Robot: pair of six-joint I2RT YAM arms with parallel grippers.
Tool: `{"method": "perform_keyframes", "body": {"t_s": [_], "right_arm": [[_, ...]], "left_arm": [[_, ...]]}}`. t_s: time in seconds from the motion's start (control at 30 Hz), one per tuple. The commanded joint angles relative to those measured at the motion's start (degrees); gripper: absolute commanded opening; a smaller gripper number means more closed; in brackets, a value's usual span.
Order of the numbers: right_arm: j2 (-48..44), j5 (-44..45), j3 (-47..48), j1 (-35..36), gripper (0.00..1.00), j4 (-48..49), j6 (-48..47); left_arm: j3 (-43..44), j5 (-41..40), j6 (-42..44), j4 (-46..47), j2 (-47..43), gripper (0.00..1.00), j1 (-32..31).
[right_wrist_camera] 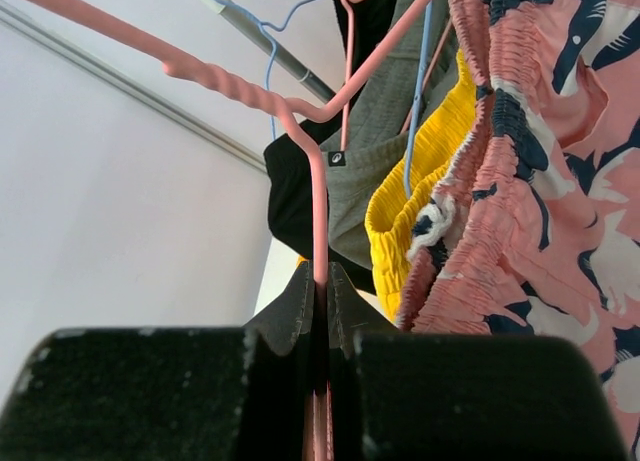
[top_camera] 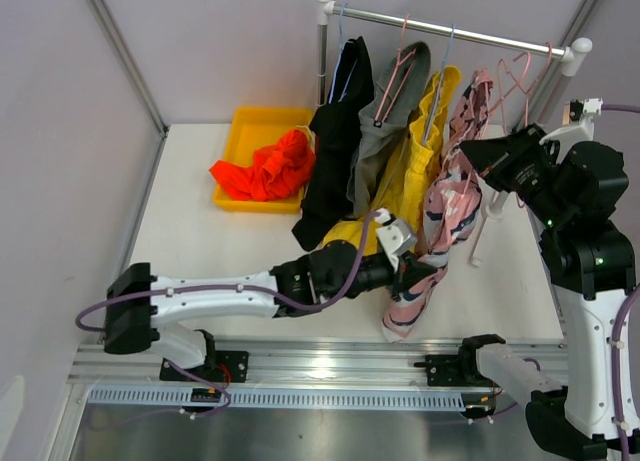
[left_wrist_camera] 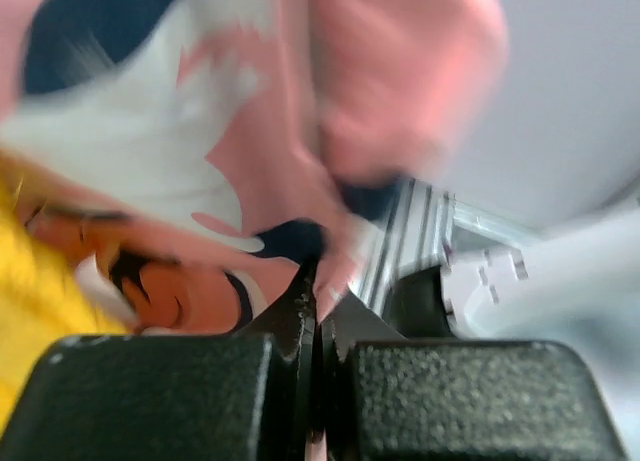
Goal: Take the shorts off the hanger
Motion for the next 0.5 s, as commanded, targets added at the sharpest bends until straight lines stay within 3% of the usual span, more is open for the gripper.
{"method": "perform_keyframes", "body": {"t_s": [0.0, 0.2, 0.37, 0.47], "right_arm": [[1.52, 1.29, 4.59, 0.02, 0.0, 2.39, -2.6], [8.03, 1.29, 12.16, -2.53, 0.0, -0.16, -5.68], [10.06, 0.5, 14.88, -4.82, 0.0, -0.86, -4.28], [8.22, -0.73, 13.84, -4.56, 0.0, -2.44, -2.0]], "left_arm": [[-6.93, -4.43, 0.79, 0.13, -10.75, 0.0, -5.32], [-20.21, -15.34, -0.42, -5.06, -25.06, 0.0, -17.28], [-28.04, -18.25, -4.29, -4.98, -28.61, 0.0, -18.78], [-26.22, -22.64, -4.48, -4.97, -26.34, 0.0, -18.17]]}}
